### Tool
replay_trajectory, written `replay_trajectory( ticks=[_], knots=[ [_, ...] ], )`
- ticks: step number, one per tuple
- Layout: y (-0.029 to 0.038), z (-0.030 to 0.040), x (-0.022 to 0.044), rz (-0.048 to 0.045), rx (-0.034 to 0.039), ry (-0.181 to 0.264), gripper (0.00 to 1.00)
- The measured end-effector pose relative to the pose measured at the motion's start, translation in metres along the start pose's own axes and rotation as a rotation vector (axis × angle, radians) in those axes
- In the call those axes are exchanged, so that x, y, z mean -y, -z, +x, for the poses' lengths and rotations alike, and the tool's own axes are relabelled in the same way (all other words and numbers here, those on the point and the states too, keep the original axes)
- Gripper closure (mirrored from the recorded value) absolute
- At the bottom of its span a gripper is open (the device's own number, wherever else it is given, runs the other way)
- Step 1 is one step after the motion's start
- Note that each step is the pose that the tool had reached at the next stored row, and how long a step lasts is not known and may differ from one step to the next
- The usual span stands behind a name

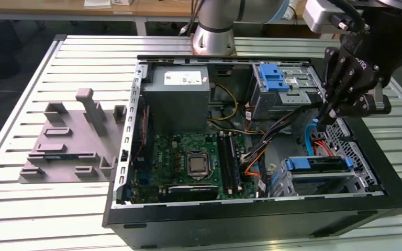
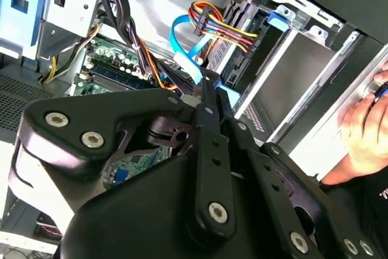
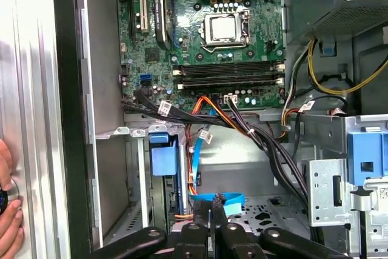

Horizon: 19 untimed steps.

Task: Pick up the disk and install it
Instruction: 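Insert the second disk wire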

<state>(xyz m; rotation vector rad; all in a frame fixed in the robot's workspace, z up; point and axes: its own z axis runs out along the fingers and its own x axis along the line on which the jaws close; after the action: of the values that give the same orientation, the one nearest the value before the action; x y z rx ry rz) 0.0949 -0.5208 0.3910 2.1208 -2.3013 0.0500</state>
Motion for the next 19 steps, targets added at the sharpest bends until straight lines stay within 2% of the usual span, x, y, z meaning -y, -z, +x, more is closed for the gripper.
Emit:
replay_trajectory(
  ticks=[4,5,10,11,18,19],
  knots=[
    [-0.0049,-0.0034,-0.0003,0.0,-0.0006,0.0,0.81],
    [-0.0068,-0.0041,-0.0004,0.0001,-0.0004,0.0,0.75],
    [-0.0133,-0.0064,-0.0007,0.0,-0.0008,0.0,0.74],
    [-0.0144,-0.0066,-0.0008,0.0,-0.0007,0.0,0.68],
    [-0.0219,-0.0076,-0.0009,0.0002,-0.0027,0.0,0.69],
    [-0.0229,-0.0077,-0.001,0.0002,-0.0029,0.0,0.76]
  ],
)
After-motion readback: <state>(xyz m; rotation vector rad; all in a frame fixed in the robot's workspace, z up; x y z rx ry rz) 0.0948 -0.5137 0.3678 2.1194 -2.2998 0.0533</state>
